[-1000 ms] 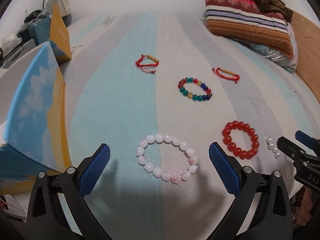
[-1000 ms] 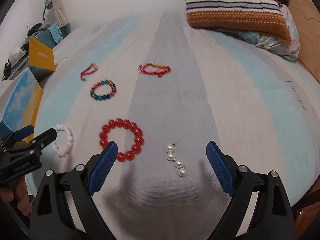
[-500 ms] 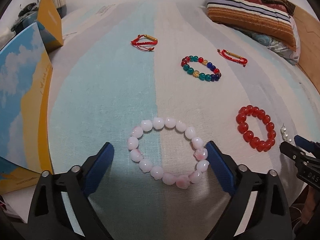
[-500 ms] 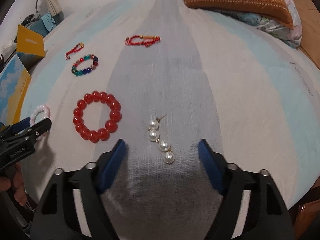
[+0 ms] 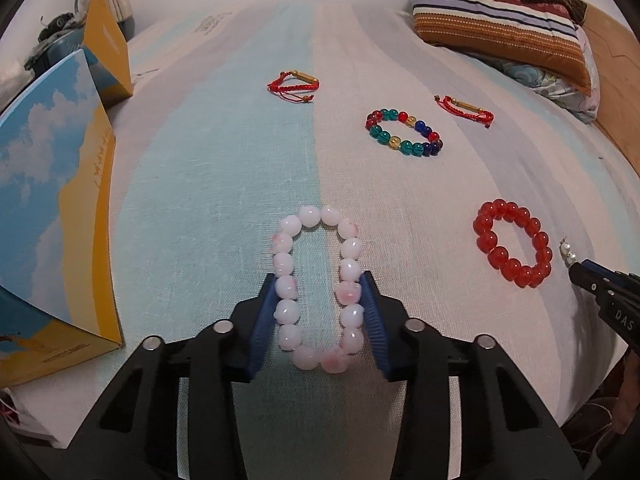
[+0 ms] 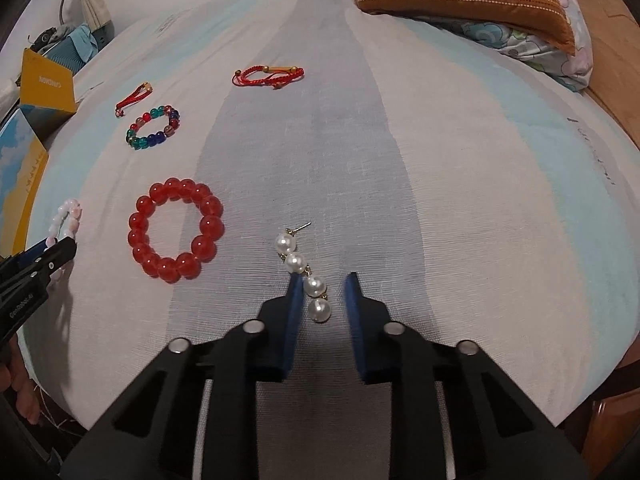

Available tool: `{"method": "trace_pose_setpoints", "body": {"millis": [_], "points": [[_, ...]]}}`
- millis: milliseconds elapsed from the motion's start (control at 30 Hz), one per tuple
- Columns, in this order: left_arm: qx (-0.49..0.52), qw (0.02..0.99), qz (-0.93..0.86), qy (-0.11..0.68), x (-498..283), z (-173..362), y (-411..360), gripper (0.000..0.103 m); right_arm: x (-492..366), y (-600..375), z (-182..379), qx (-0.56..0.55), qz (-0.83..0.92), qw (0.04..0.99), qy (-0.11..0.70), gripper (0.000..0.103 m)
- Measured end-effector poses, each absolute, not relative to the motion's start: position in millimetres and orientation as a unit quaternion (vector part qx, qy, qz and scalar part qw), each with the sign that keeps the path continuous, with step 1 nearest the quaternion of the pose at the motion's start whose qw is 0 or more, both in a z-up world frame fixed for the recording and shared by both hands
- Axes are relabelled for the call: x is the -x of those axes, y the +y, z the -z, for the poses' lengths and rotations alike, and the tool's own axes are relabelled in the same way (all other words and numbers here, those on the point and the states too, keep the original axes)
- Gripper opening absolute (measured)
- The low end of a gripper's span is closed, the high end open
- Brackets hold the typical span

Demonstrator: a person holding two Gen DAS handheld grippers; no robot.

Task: Organize jewelry
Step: 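Grasp the pink-white bead bracelet with the left tool while the right tool grasps the pearl earring, then lift and carry the pink bracelet and pearl earring over the box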

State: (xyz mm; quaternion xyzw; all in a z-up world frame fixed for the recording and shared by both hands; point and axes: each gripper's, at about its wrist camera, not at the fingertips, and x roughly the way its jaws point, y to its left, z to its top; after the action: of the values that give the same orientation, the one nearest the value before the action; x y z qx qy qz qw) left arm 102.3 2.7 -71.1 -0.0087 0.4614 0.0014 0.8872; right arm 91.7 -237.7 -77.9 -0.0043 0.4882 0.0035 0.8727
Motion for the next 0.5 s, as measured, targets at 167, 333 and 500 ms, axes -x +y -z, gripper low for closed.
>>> {"method": "trace_pose_setpoints", "body": {"millis": [167,333,500], "points": [[0.008,0.887,0.003,0.462,-100,69,4,0.018,-91,-239,76,0.001,-0.001,0.876,0.483,0.013],[0.015,0.89,0.014,0.455,-96,63,4,0.017,-88,-240,70,-0.003,-0.001,0.882,0.471,0.012],[0.016,0.892,0.015,0.452,-94,60,3,0.017,-88,-240,67,-0.005,-0.002,0.885,0.465,0.012]]}}
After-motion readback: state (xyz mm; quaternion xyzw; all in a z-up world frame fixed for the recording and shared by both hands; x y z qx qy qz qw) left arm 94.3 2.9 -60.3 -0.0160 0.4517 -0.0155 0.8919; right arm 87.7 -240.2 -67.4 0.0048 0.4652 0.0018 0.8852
